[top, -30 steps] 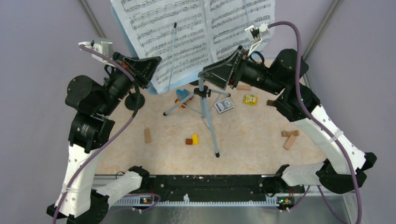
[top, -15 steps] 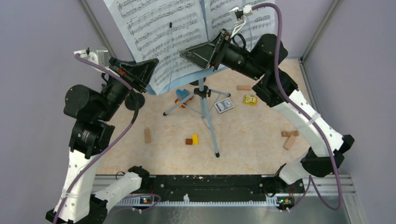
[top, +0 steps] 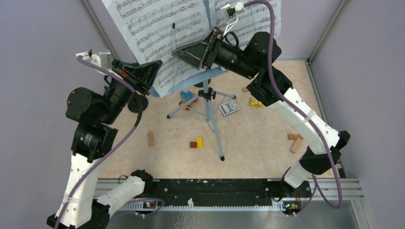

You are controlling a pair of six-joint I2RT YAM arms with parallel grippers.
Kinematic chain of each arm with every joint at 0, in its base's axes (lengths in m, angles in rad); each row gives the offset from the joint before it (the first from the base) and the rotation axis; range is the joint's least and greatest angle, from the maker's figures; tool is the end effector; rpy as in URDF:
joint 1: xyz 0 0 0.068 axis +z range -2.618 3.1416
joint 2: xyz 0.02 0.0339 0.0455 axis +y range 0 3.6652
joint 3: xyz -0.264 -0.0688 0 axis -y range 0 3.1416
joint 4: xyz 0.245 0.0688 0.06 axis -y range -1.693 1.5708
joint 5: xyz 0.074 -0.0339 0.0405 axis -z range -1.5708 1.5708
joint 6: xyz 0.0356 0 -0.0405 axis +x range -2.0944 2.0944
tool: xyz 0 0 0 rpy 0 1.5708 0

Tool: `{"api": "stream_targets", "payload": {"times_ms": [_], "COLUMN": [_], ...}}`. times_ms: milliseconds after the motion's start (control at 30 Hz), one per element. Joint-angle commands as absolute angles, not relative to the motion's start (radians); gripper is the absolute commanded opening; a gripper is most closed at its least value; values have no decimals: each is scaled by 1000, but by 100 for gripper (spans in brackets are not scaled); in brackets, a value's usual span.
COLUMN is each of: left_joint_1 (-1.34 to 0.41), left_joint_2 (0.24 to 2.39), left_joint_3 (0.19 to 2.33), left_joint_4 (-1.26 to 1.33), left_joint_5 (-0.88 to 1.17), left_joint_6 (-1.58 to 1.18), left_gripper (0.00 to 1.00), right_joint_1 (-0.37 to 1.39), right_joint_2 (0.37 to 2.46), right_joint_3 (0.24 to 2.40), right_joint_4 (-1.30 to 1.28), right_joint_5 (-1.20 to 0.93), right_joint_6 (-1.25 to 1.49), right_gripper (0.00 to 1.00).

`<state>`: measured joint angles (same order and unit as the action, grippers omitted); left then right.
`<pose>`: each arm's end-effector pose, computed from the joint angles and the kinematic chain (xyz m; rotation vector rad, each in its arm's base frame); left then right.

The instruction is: Pack up the instrument practice props

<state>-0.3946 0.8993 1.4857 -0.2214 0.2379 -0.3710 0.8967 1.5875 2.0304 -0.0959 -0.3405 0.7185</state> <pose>0.1150 -0.0570 0.5445 0.2295 1.2355 -0.8090 0.1912 0.2584 0.5732 -0.4584 1.3413 1.5813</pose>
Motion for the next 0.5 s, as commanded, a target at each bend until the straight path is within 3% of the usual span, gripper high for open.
{"api": "stream_targets", "payload": {"times_ms": [0,167,333,467], "left_joint_1": [-396,-396,-396,-396], "left_joint_2": [899,889,887,874], "left_joint_3": [1479,1471,1479,1476], "left_joint_4": [-166,-166,-180,-198], "left_joint_5": [237,229,217,181], "left_joint_6": [-369,-361,-353,-356], "left_gripper": [0,0,0,0], "right_joint_1": [916,920,928,933], "right_joint_2": [1619,1660,1639,1567], "right_joint_3": [2105,2159,2107,1944], "right_joint_4": [-73,-89,-19,159], "right_joint_5": [-351,-382,-399,-405], "right_joint_6": [716,716,702,665], "right_gripper": [38,27,0,0]}}
